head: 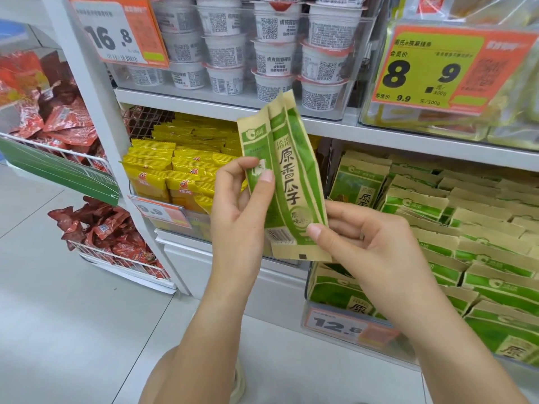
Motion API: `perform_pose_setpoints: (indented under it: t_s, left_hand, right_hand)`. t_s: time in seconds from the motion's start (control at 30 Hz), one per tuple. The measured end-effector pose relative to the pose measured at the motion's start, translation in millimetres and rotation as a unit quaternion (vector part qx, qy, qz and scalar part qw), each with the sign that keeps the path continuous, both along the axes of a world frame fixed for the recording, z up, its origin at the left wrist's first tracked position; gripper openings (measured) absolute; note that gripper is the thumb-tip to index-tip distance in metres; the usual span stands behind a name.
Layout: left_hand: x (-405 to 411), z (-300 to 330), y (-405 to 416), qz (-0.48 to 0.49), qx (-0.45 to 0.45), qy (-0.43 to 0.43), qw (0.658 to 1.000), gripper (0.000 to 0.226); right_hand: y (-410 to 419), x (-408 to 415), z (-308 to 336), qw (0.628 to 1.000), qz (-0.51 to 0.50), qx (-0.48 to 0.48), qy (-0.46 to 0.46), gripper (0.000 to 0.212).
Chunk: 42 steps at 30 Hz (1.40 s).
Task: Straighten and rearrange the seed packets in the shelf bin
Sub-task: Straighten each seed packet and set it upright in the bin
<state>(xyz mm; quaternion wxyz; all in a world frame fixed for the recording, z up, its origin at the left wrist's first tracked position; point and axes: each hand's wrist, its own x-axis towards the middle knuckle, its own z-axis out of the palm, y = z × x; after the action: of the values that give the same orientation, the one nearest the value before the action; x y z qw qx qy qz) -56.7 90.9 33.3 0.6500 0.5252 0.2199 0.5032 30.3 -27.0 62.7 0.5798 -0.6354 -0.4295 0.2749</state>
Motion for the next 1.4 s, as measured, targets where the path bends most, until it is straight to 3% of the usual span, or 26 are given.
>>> perform_pose_setpoints:
  t_s: [0.17, 0.23, 0.3, 0.37, 0.4, 0.53, 0.63, 0.77, 0.9, 1.0, 1.1, 1.17, 1.27, 1.4]
  left_hand:
    - [4, 3, -9, -0.038, 0.061, 0.021, 0.997, 0.055]
    - [8, 3, -16, -0.049, 0.059, 0.007, 0.997, 0.068]
    - [11, 3, -21, -0.058, 0.032, -0.017, 0.998, 0.074]
    - [11, 4, -22, -0.063, -0.004, -0.038, 0.997, 0.066]
    - [11, 4, -21, -0.064, -0.025, -0.046, 0.997, 0.056]
    - [8, 1, -16, -0.056, -0.076, -0.074, 0.993, 0.034]
    - [7, 0, -11, -0.037, -0.047, -0.07, 0.996, 0.03]
    - [2, 0, -4, -0.066, 0.018, -0.056, 0.996, 0.025]
    - [3, 9, -9, -0.117, 0.124, -0.06, 0.984, 0.027]
    - [17, 17, -12, -0.158, 0.172, -0.049, 0.971, 0.026]
    - [35, 22, -6, -0.167, 0.193, -0.031, 0.966, 0.022]
    - [45, 18, -2, -0.158, 0.2, 0.015, 0.967, 0.028]
    - [49, 2, 1, -0.088, 0.199, 0.166, 0.962, 0.027]
    - [50, -11, 4, -0.045, 0.352, 0.349, 0.867, 0.03]
  right_hand:
    - [0, 0, -2, 0.997, -0.034, 0.066, -0.021, 0.034]
    - [0, -1, -7, 0.981, -0.085, 0.074, -0.159, 0.034]
    - [1, -2, -13, 0.926, -0.132, 0.089, -0.343, 0.034]
    - [2, -3, -18, 0.877, -0.139, 0.095, -0.451, 0.032]
    - [3, -3, -20, 0.87, -0.135, 0.088, -0.465, 0.033]
    - [5, -7, -18, 0.932, -0.088, 0.013, -0.351, 0.035]
    - [3, -5, -12, 0.963, -0.111, 0.041, -0.241, 0.025]
    - [-3, 13, 5, 0.977, -0.153, 0.057, -0.135, 0.05]
    - [-7, 32, 22, 0.989, -0.086, 0.031, -0.117, 0.067]
    - [-7, 45, 34, 0.984, -0.057, 0.057, -0.162, 0.047]
    - [-11, 59, 40, 0.975, -0.087, 0.083, -0.189, 0.043]
    - [-16, 68, 38, 0.964, -0.124, 0.08, -0.22, 0.039]
    - [-24, 80, 32, 0.953, -0.177, 0.055, -0.239, 0.033]
    - [-29, 91, 27, 0.948, -0.187, 0.011, -0.258, 0.03]
